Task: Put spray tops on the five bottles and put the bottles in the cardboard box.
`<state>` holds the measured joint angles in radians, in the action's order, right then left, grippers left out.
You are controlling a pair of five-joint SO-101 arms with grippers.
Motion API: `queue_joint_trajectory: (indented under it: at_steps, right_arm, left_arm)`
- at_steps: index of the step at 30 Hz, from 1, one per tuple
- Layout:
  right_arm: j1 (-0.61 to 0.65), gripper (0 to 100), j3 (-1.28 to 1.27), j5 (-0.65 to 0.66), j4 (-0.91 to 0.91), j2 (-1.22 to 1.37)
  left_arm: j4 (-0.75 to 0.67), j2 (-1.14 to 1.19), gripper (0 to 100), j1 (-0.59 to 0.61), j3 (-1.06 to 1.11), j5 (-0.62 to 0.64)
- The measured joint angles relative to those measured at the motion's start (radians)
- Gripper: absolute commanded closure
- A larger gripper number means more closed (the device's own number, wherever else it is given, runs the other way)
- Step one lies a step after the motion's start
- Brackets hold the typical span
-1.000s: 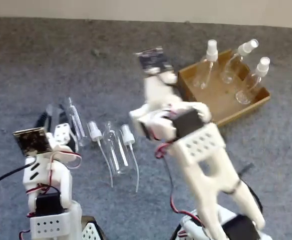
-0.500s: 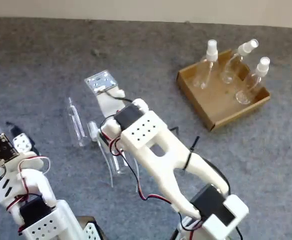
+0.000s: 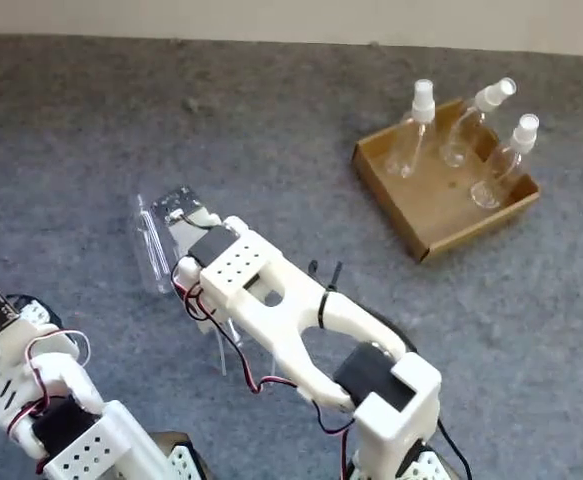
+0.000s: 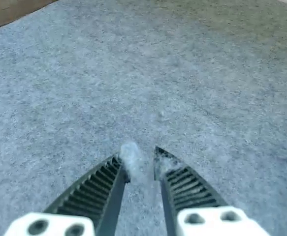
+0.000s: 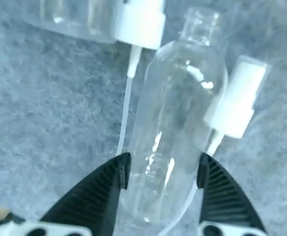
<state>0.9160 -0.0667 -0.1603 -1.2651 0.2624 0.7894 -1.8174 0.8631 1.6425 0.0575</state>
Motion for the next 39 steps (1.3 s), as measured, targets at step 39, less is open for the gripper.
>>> queue_joint_trajectory:
  at_steps: [39]
  right_arm:
    - [-0.287,97.8,0.14,0.285,-0.272,-0.196]
  left_arm:
    - [-0.017,0.0,95,-0.006,0.023,0.0]
